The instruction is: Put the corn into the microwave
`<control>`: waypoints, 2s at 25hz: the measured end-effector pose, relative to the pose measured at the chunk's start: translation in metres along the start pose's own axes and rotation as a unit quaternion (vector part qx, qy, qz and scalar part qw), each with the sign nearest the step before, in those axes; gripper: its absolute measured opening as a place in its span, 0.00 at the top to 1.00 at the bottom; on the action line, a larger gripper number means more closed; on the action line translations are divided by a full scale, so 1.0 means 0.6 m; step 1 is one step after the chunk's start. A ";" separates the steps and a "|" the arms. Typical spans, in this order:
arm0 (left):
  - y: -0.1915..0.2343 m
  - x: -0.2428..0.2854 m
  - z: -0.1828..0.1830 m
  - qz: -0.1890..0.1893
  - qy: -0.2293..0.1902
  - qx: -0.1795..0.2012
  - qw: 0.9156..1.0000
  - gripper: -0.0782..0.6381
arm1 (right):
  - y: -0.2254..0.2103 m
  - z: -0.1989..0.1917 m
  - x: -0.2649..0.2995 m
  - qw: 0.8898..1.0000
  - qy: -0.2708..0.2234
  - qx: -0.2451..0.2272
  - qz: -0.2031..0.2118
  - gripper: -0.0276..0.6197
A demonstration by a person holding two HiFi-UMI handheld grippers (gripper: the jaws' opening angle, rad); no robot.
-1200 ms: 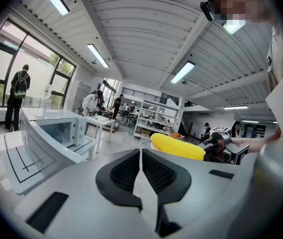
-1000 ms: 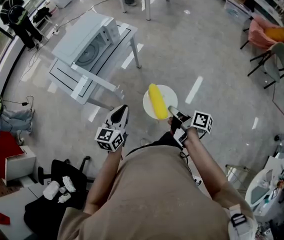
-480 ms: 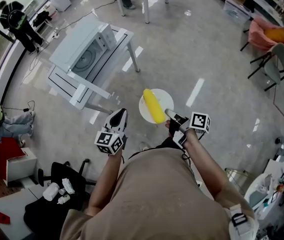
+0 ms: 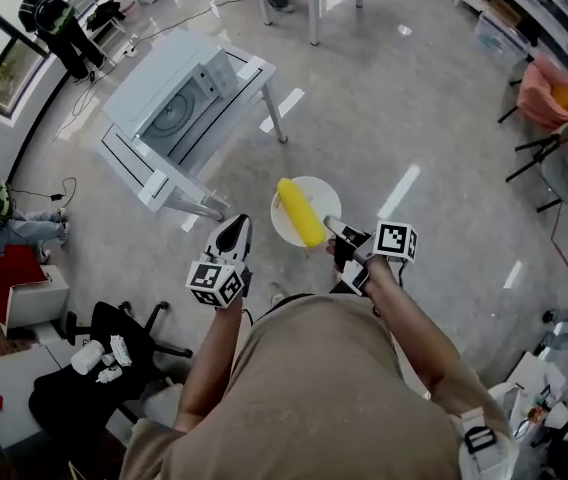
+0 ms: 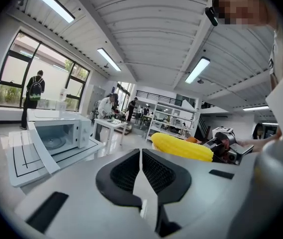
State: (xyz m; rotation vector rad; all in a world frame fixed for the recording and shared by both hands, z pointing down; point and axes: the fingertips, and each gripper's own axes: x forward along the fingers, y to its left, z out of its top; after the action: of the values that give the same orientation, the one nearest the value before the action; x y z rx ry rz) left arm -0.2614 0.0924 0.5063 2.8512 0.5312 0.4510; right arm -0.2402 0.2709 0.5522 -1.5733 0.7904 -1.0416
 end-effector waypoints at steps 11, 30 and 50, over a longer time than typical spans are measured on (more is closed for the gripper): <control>-0.044 0.103 0.019 0.096 -0.031 -0.015 0.995 0.88 | -0.025 0.152 -0.011 0.996 0.089 -0.016 -0.001 0.93; 0.044 0.165 0.031 0.165 -0.039 -0.037 0.985 0.88 | -0.029 0.257 0.084 0.990 0.137 -0.028 0.001 0.93; 0.251 0.237 0.159 0.194 -0.078 -0.054 0.976 0.88 | 0.032 0.323 0.373 0.977 0.208 -0.048 0.003 0.93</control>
State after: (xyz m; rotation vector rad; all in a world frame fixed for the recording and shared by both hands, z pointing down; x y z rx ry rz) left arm -0.0559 -0.0051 0.4924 2.8499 -0.0805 0.3004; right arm 0.0278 0.1449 0.5692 -1.4471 1.1411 -1.3689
